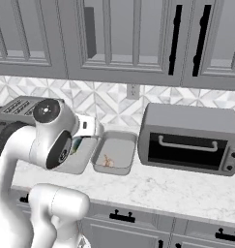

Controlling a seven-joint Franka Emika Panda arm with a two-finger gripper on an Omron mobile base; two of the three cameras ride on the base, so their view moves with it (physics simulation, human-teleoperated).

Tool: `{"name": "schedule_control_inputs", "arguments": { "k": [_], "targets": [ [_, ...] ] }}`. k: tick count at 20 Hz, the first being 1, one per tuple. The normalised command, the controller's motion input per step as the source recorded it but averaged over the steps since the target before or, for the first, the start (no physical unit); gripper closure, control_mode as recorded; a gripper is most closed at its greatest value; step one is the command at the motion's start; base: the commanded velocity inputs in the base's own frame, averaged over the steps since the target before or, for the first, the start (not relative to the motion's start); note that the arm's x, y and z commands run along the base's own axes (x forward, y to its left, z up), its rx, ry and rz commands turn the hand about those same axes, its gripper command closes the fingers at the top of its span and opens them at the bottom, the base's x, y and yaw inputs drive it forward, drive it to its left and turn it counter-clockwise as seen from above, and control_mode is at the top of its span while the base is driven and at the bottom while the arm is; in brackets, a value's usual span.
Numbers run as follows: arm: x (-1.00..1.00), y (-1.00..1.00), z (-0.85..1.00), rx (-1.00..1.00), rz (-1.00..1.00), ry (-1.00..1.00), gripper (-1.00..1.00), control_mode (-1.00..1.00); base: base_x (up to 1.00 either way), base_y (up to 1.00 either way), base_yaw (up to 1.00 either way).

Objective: Place one garlic and one fish in each tupperware on the nearby counter, to pack two identical lunches.

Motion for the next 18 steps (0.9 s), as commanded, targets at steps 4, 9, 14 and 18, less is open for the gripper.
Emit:
{"name": "schedule_control_inputs", "arguments": {
  "k": [4, 9, 14, 18],
  "targets": [
    [1.00, -0.41, -1.00, -0.12, 0.04, 0.27, 1.00, -1.00, 0.00, 0.00, 0.00],
    [0.97, -0.29, -0.99, -0.06, 0.08, 0.05, 1.00, -1.00, 0.00, 0.00, 0.00],
    [0.99, 0.00, -0.60, 0.00, 0.02, -0.01, 1.00, -1.00, 0.00, 0.00, 0.00],
    [0.98, -0.04, -0.23, 0.00, 0.00, 0.03, -1.00, -1.00, 0.00, 0.00, 0.00]
  ]
}}
